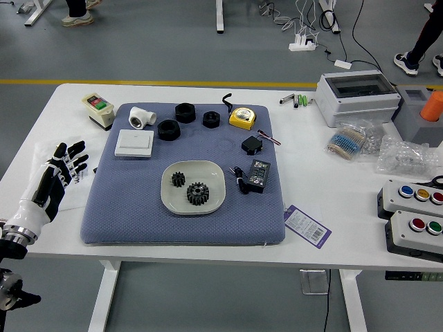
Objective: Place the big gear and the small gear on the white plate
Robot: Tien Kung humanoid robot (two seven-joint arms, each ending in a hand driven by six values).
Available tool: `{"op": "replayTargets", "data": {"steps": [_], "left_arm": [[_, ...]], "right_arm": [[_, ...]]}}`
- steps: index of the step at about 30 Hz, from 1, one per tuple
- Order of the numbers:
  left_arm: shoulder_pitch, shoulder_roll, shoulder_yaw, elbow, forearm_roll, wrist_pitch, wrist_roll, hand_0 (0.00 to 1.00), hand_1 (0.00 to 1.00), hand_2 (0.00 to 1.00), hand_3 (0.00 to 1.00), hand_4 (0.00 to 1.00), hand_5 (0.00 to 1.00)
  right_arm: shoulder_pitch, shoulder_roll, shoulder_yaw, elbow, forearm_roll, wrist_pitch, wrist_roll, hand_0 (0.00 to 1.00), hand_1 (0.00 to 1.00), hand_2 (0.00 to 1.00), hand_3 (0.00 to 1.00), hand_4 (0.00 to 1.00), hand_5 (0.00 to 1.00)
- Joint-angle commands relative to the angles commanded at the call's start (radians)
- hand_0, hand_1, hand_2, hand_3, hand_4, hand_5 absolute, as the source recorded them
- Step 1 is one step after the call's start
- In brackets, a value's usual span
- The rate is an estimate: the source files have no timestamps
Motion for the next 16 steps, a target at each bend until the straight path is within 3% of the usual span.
{"op": "replayTargets", "data": {"steps": [16], "left_arm": [[-0.008, -0.002, 0.009, 0.002, 0.004, 0.000, 0.003, 0.917, 0.926, 0.975, 0.898, 0.962, 0.998]], "right_arm": [[0.001, 0.001, 0.020, -0.006, 0.007, 0.017, -0.039, 0.769, 0.813, 0.853, 0.740, 0.884, 0.728]]}}
